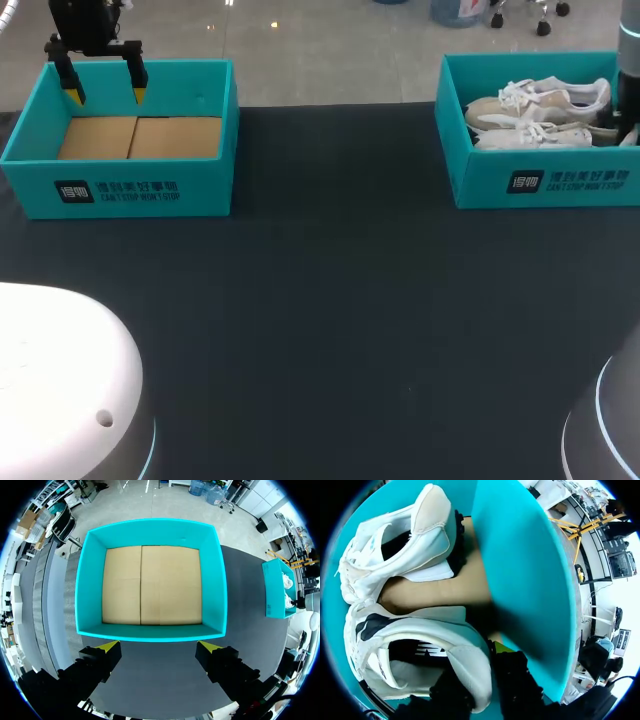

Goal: Take the shoe out of the shoebox, open the shoe tongue, remove and reinsert the insole, then place the shoe into the shoebox

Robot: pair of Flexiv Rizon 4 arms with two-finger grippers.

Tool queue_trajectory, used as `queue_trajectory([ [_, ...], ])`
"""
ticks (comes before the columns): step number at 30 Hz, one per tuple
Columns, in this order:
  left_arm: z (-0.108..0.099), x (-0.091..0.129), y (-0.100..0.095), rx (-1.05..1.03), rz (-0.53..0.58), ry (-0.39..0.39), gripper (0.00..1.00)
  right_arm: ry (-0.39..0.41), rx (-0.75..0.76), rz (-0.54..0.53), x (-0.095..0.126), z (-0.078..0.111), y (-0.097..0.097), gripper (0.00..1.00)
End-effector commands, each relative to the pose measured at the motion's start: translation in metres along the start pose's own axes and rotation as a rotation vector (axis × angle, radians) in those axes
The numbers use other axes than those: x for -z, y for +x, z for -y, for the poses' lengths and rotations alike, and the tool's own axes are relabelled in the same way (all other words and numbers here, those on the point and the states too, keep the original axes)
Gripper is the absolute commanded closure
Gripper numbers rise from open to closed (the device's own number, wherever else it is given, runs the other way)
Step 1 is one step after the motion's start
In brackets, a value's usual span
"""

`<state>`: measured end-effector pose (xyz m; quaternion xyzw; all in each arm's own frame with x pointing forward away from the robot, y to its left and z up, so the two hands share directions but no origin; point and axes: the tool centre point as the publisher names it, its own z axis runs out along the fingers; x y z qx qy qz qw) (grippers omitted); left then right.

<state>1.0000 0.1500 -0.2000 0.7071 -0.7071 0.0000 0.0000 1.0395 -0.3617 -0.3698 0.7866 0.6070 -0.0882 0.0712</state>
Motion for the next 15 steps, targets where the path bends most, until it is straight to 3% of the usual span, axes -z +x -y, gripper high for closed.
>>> queue_trajectory([
  [1,0.000,0.000,0.000,0.000,0.000,0.000,0.00,0.007,-0.016,-0.004,0.025,0.002,-0.008,1.00],
  [15,0.000,0.000,0.000,0.000,0.000,0.000,0.00,-0.018,-0.073,0.027,0.124,0.014,-0.025,1.00],
])
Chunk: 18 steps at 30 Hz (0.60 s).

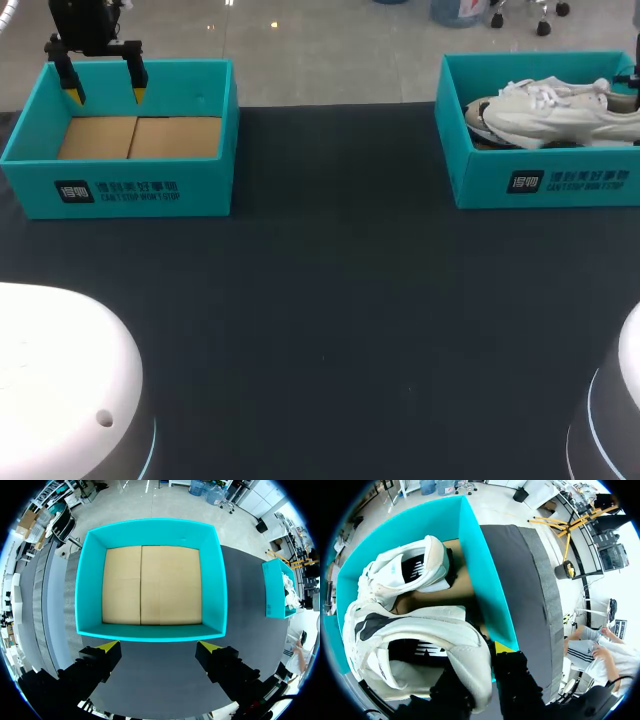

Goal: Take the shoe out of the shoebox, open the shoe tongue, remove and reinsert the insole, then place the shoe into the shoebox

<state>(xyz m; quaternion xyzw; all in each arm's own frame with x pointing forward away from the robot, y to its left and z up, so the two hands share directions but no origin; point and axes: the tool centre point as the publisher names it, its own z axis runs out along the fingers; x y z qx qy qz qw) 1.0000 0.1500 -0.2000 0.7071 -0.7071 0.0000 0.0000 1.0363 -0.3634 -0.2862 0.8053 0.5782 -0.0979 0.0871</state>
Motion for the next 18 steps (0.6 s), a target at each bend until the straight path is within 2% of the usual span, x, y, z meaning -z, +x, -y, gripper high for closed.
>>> queue_trajectory([
  [1,0.000,0.000,0.000,0.000,0.000,0.000,0.00,-0.016,-0.005,-0.014,0.050,0.012,-0.007,1.00],
  [10,0.000,0.000,0.000,0.000,0.000,0.000,0.00,-0.032,-0.014,-0.030,0.104,0.023,-0.009,1.00],
  [16,0.000,0.000,0.000,0.000,0.000,0.000,0.00,-0.052,-0.028,-0.039,0.123,0.028,-0.002,1.00],
  [18,0.000,0.000,0.000,0.000,0.000,0.000,0.00,-0.052,-0.028,-0.039,0.123,0.028,-0.002,1.00],
])
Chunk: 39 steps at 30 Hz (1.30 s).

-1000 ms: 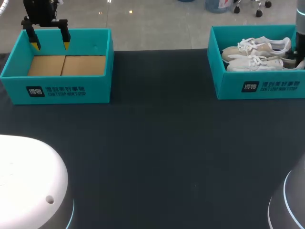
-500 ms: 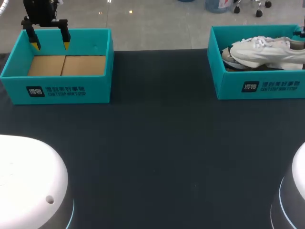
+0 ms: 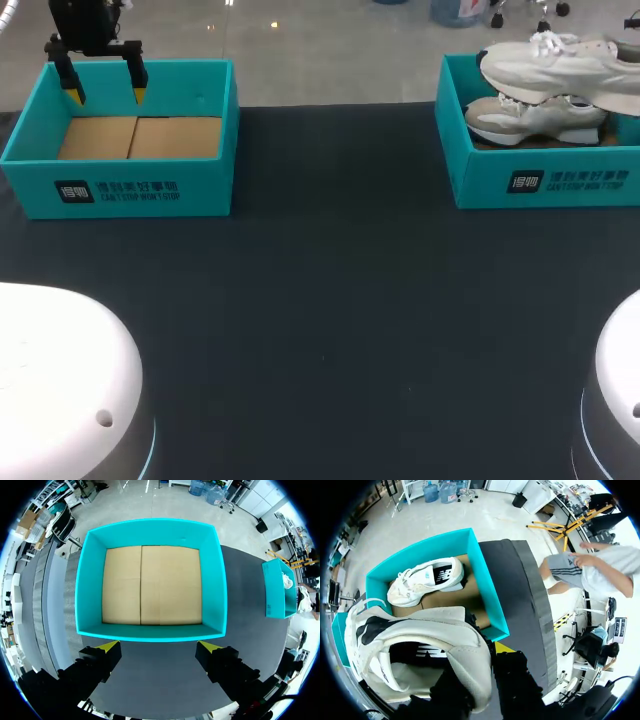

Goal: Take the shoe out of the shoebox, open the shoe tongue, remove and reinsert the insole, then place the shoe into the shoebox

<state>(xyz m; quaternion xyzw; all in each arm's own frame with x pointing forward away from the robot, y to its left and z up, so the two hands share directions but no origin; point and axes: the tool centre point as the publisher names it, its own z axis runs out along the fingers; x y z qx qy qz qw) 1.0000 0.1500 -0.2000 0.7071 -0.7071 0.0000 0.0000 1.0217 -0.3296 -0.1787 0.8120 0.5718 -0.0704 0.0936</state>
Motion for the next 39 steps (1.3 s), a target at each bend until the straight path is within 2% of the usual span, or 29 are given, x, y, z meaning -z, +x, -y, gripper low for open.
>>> queue_trajectory([
  [1,0.000,0.000,0.000,0.000,0.000,0.000,0.00,-0.012,-0.004,-0.002,0.012,0.006,-0.001,1.00],
  [15,0.000,0.000,0.000,0.000,0.000,0.000,0.00,-0.012,-0.004,-0.002,0.012,0.006,-0.001,1.00],
  [16,0.000,0.000,0.000,0.000,0.000,0.000,0.00,-0.018,-0.004,0.015,0.014,0.010,0.000,1.00],
  [26,0.000,0.000,0.000,0.000,0.000,0.000,0.00,-0.107,-0.017,0.033,0.044,0.075,0.020,1.00],
  [39,0.000,0.000,0.000,0.000,0.000,0.000,0.00,-0.083,0.073,0.099,0.046,0.200,0.074,1.00],
])
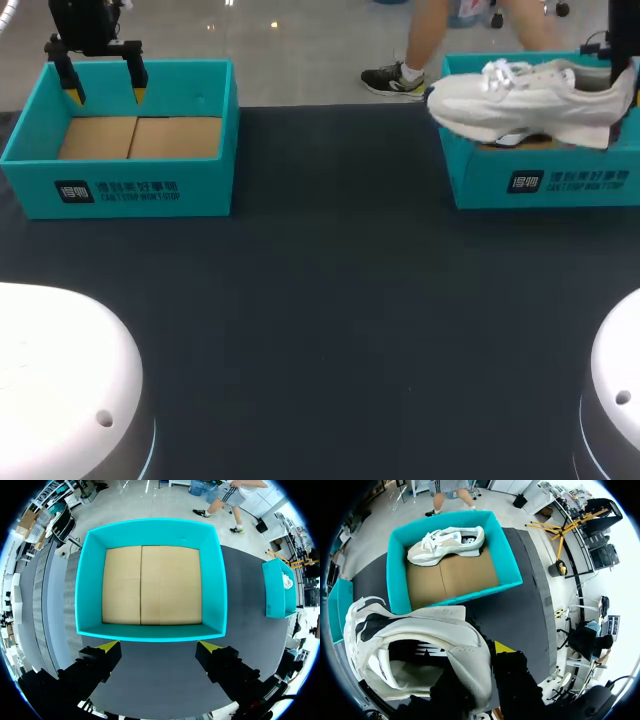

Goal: Take the shoe out of the shoebox, open the shoe tongue, remove and reinsert the insole, then place the shoe into the shoebox

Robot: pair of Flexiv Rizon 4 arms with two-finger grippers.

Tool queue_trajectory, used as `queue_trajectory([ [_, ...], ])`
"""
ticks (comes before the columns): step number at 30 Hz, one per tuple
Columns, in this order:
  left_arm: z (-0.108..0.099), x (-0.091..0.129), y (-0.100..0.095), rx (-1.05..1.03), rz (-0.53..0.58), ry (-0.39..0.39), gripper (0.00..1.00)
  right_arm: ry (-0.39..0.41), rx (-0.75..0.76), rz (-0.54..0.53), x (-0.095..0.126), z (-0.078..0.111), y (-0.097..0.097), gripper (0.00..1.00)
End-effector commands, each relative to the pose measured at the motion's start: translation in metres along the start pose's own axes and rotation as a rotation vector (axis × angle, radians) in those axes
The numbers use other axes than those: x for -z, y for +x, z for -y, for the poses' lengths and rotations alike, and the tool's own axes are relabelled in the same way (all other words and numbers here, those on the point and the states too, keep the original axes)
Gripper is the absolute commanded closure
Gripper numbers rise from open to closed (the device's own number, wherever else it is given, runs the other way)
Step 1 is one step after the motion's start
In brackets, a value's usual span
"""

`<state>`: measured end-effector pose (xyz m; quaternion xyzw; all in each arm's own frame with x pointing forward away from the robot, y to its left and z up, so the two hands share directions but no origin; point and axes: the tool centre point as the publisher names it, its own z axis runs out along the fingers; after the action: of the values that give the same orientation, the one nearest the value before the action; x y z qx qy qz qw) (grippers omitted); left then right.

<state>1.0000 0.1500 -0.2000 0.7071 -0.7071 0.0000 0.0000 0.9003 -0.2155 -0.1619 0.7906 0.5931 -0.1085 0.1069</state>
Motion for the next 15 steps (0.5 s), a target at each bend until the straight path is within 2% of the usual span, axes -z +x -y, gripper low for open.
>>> queue_trajectory([
  [1,0.000,0.000,0.000,0.000,0.000,0.000,0.00,-0.097,0.005,0.026,0.005,0.057,0.022,1.00],
  [10,0.000,0.000,0.000,0.000,0.000,0.000,0.00,-0.078,0.015,0.004,0.017,0.139,0.058,1.00],
  [15,0.000,0.000,0.000,0.000,0.000,0.000,0.00,-0.062,0.052,0.016,0.013,0.187,0.085,1.00],
])
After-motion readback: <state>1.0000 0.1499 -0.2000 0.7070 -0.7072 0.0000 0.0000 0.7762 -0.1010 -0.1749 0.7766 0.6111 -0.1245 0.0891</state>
